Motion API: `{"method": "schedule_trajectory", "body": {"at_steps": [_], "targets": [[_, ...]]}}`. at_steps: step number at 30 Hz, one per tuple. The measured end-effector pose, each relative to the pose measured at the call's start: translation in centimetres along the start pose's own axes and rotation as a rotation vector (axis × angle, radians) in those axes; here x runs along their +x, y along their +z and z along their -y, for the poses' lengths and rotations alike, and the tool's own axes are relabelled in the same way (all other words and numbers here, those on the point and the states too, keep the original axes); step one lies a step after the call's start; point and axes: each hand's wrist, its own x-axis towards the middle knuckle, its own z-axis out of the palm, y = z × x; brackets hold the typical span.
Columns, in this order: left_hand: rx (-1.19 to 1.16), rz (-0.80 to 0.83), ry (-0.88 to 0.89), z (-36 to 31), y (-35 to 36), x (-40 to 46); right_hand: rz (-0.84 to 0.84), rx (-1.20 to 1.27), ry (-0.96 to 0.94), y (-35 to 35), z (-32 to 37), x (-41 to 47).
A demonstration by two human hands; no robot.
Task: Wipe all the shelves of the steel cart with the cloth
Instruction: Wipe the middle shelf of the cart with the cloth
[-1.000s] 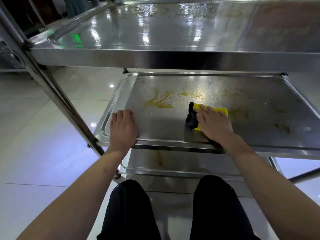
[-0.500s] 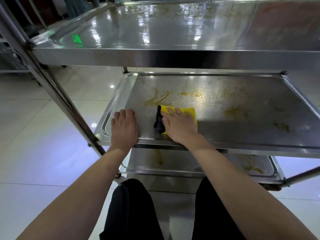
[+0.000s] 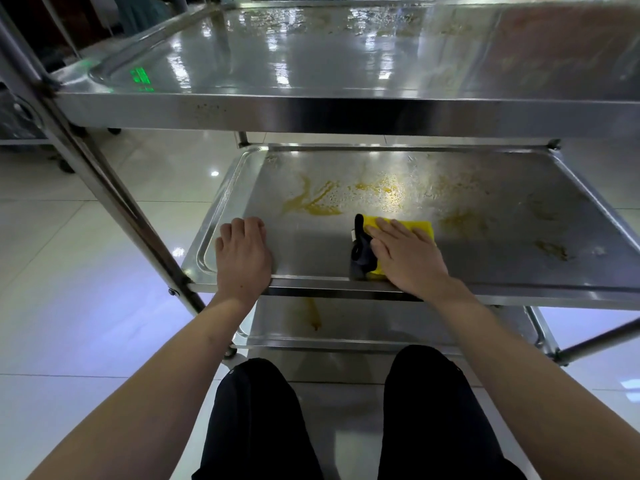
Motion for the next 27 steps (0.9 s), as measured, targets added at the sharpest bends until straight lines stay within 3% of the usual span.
{"method": "schedule_trajectory", "body": {"at_steps": [6, 13, 21, 27], "targets": [[0.005, -0.022, -0.029, -0.3, 0.3, 0.2, -0.023, -0.049, 0.007, 0.5, 3.6, 0.8], [-0.099, -0.020, -0.078, -0.3, 0.0, 0.2, -0.018, -0.079, -0.151, 2.5, 12.2, 3.0], [-0.154, 0.004, -0.022, 0.8, -0.2, 0.0, -0.016, -0.087, -0.179, 2.0, 10.4, 1.5], [-0.097, 0.063, -0.012, 0.7, -0.2, 0.1, 0.007, -0.124, -0.146, 0.5, 4.1, -0.7]]}}
